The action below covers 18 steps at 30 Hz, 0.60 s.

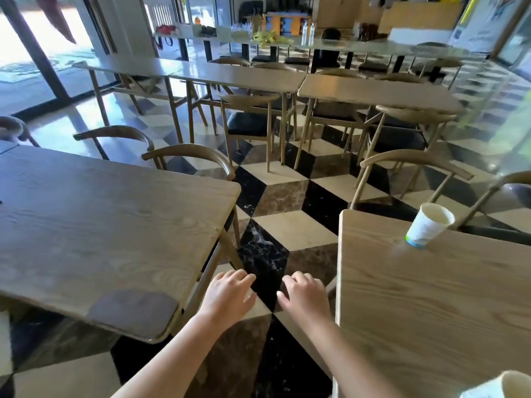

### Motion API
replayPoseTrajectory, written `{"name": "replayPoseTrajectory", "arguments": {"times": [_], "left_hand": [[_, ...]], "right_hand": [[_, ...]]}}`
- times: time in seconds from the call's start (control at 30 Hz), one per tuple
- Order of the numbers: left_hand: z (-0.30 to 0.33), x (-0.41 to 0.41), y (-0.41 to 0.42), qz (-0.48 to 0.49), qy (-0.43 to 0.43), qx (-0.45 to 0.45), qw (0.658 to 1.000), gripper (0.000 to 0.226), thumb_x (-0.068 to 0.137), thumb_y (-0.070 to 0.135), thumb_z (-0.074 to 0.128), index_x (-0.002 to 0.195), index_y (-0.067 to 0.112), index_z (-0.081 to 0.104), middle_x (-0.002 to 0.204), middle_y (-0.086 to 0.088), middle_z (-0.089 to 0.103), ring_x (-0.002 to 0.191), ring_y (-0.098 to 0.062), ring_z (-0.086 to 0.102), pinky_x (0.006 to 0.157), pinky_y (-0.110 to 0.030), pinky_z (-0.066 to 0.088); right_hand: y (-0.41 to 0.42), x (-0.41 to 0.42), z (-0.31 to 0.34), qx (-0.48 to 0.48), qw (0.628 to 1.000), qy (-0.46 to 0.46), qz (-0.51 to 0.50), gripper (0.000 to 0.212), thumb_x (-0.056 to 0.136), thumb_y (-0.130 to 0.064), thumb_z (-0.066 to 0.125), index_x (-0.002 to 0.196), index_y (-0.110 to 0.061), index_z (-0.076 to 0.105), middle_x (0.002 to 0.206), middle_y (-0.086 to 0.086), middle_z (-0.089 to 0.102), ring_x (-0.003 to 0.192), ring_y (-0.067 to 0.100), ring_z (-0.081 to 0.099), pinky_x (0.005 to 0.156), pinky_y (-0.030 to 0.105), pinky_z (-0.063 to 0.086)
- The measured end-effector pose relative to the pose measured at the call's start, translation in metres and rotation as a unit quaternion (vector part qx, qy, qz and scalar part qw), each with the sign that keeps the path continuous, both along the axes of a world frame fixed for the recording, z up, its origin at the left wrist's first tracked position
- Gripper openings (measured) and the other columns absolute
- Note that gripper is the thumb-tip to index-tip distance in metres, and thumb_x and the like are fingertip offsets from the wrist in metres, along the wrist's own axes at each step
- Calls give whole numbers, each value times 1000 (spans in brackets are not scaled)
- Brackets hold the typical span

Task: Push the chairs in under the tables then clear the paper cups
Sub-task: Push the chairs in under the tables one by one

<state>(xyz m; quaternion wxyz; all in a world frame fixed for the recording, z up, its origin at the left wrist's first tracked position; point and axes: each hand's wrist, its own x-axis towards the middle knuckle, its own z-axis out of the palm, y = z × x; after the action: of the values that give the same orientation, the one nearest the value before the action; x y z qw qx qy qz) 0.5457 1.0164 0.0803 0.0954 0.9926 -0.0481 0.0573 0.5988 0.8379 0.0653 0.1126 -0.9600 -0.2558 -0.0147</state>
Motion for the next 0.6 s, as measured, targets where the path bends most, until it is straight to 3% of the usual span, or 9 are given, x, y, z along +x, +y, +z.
{"name": "replayPoseTrajectory", "arguments": {"times": [0.33,0.47,0.6], "left_hand": [[-13,161,4,-38,38,-23,998,40,89,39,55,124,20,54,123,0,62,113,-17,56,95,-33,45],[-16,247,5,-73,37,-30,996,38,86,34,61,119,15,60,117,-6,66,109,-24,60,91,-37,48],[-12,336,10,-124,55,-21,991,39,89,40,54,123,20,55,124,-1,61,115,-19,54,96,-35,44]], "right_hand": [[3,127,-13,-2,997,28,-76,27,84,-32,65,100,-11,67,94,10,68,88,30,62,75,38,48],[0,194,-21,-4,993,27,-113,31,89,-35,55,111,-13,62,105,8,65,97,27,58,82,39,46],[-2,262,-17,-7,984,21,-178,32,89,-38,53,112,-17,61,108,5,64,98,24,56,81,36,48]]}}
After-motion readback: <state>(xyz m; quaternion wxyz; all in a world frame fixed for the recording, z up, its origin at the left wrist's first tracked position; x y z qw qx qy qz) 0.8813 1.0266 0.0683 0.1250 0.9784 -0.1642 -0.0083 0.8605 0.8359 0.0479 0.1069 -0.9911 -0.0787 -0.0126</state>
